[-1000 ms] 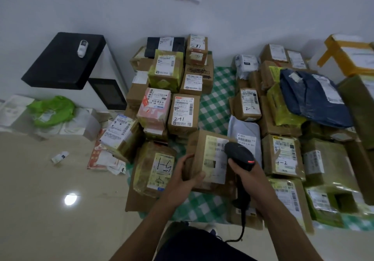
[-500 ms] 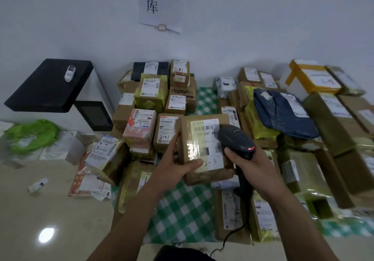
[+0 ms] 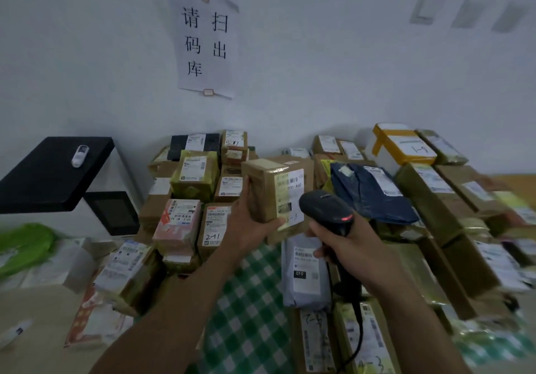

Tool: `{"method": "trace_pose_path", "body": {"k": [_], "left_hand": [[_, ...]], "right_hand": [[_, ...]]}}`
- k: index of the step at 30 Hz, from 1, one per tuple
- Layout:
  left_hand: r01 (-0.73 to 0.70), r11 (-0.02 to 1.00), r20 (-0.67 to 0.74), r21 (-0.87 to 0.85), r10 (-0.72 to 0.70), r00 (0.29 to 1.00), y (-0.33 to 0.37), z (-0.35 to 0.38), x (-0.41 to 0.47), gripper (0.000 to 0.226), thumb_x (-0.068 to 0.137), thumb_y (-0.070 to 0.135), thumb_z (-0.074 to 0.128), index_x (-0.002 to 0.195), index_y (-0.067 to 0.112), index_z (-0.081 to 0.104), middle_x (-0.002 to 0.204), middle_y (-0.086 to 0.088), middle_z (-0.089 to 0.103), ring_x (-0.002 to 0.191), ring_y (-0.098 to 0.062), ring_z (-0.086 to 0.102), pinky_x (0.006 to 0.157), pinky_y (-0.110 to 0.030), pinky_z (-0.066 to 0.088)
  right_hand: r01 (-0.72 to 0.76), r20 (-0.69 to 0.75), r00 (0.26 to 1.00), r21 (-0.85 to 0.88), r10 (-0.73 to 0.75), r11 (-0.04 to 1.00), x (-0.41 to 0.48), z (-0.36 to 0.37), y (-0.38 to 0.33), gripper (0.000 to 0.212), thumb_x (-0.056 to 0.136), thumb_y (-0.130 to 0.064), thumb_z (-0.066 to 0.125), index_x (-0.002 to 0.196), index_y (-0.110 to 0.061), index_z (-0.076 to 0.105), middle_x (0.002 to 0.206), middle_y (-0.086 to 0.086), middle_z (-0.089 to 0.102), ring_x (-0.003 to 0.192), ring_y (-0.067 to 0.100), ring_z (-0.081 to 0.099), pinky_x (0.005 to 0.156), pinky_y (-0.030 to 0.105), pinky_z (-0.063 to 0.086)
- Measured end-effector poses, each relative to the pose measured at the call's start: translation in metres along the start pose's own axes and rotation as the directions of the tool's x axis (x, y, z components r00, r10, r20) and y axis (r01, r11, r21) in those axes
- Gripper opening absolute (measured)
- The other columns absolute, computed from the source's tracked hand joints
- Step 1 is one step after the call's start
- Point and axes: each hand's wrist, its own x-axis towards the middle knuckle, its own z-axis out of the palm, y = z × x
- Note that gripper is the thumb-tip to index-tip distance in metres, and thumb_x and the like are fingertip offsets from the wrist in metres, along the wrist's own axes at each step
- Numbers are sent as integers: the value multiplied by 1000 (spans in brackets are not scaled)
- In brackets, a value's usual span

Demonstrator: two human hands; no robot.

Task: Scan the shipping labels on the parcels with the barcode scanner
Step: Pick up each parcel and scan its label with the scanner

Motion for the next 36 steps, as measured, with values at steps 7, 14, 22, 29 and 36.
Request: {"method": "trace_pose_path", "body": {"k": [7, 14, 22, 29, 36], "left_hand": [[27, 991, -41, 133, -22, 999, -37, 13, 36, 137, 49, 73, 94, 157, 57, 12, 154, 12, 47, 141, -15, 49, 107, -52, 52], [18, 983, -44, 182, -10, 999, -39, 17, 41, 139, 48, 74, 93, 158, 58, 8, 153, 10, 47, 142, -17, 47, 108, -55, 50], [9, 987, 18, 159, -12, 1000, -39, 19, 46, 126, 56, 67, 91, 158, 54, 17, 148, 18, 54, 137, -13, 53, 108, -55, 51], [109, 994, 66, -22, -108, 992, 0, 17, 92, 96, 86, 44, 82, 158, 54, 19, 141, 17, 56, 118, -13, 64, 101, -49, 55], [249, 956, 65, -153, -242, 968, 14, 35, 227, 81, 84, 55, 75, 152, 54, 31, 143, 11, 61, 118, -18, 65, 106, -58, 50]], "right_hand": [[-22, 21, 1000, -28, 23, 999, -5, -7, 0, 26, 97, -30, 72, 121, -30, 62, 81, 4, 77, 69, 18, 74, 61, 24, 56], [-32, 8, 999, -26, 32, 999, -7, -11, -1, 25, 97, -32, 72, 120, -35, 61, 81, 3, 77, 70, 17, 75, 61, 22, 55], [-46, 15, 999, -4, 46, 999, 2, -18, 5, 26, 97, -32, 73, 121, -29, 63, 82, 0, 77, 67, 17, 72, 59, 24, 54], [-65, -52, 996, 56, 68, 996, 50, -29, 6, 31, 95, -28, 75, 124, -28, 64, 99, 4, 76, 70, 20, 74, 59, 26, 53], [-156, -127, 977, 108, 169, 982, 147, -38, 10, 28, 95, -25, 76, 121, -18, 67, 94, 2, 78, 70, 17, 74, 56, 24, 53]]}}
